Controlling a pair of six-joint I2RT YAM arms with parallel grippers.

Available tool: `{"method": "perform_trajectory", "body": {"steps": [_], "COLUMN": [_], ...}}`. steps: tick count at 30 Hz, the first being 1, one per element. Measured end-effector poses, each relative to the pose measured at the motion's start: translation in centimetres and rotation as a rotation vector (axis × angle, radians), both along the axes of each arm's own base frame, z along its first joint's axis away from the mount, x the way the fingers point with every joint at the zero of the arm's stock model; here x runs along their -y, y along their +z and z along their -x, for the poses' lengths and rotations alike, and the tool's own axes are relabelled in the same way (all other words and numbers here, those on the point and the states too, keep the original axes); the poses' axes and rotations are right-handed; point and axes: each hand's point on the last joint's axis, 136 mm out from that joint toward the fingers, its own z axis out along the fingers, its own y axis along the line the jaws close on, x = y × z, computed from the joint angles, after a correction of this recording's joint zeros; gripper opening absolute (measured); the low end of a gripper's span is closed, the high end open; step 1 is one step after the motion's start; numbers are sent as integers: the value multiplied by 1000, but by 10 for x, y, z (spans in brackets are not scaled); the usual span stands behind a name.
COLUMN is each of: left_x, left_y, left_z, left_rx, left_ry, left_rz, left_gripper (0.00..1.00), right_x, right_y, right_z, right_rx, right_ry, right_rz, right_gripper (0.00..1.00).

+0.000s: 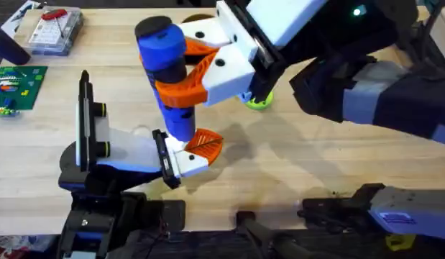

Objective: Pick up the gripper from the table and insert it into the empty holder that is missing its gripper. Then pick up a screw, insert it into the mounting hole, and use the screwdriver to tighten it. Finally, clean up the table by picking up the vegetable and placing it into the bucket.

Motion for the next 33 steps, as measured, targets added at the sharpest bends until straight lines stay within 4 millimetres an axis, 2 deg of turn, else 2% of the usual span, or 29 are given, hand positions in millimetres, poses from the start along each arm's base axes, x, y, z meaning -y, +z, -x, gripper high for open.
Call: {"method": "perform_trajectory", "body": {"steps": [33], "left_x": [0], "left_y": [0], "left_z": [0], "left_rx": [0], "left_ry": [0], "left_rz": [0], "left_gripper": [15], "right_x": [-1], "right_y": [-4], "right_z": [-2], "right_rx": [-5], "right_ry": [-3], "right_rz": [12], "right_gripper": [43]}}
